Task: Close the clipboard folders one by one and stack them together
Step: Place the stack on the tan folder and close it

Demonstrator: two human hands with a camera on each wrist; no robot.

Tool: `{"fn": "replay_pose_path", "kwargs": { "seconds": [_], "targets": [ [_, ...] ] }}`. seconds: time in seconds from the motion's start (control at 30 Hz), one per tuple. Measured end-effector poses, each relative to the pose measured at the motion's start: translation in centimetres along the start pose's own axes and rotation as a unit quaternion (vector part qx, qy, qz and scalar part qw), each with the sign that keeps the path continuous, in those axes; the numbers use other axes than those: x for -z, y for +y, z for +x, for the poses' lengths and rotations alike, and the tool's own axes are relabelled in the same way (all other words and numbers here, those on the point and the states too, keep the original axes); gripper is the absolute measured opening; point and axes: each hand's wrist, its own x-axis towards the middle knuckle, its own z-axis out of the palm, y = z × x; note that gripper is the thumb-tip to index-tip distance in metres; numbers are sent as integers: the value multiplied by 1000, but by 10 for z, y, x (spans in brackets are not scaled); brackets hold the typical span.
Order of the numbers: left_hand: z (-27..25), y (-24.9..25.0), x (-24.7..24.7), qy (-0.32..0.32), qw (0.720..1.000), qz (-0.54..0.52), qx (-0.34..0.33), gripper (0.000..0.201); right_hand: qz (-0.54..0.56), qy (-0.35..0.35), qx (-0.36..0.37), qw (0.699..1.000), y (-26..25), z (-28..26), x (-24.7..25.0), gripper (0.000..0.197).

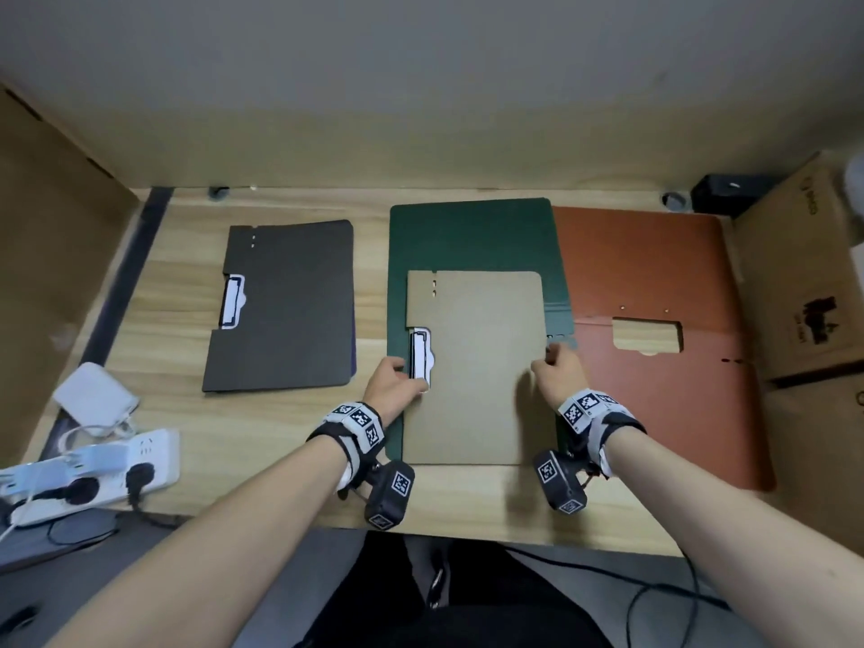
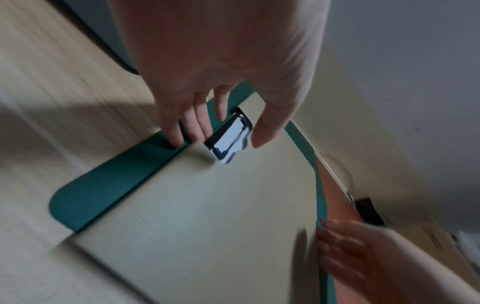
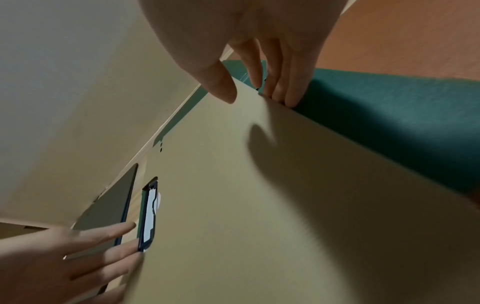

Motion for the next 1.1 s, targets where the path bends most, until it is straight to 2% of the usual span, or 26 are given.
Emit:
{"fn": "replay_pose_path", "kwargs": {
  "seconds": [0.07,0.23,0.4,0.53,0.67,0.97,1.1],
  "targets": [
    [6,-1,2,0,999,-33,26,69,-21,4,-1,1000,2,3,-6,30],
    [7,3,6,-22,994,-110,6,23,-65,11,-27,997,-13,-9,-12,55],
    [19,10,18,31,984,-170,-50,18,-43,21,-31,998,-40,-7,-28,58],
    [37,20,59,12,980,-183,-82,14,-12,46,-35,998,-78,-7,-46,47],
    [57,11,116,19,979,-182,-90,16,37,29,-4,999,-108,5,-84,64],
    [93,-36,237,142,962,-189,-134,30,-10,-10,91,996,-211,0,-183,87],
    [113,-51,263,247,955,-102,-126,27,-46,-5,97,994,-238,3,-218,88]
  ]
}}
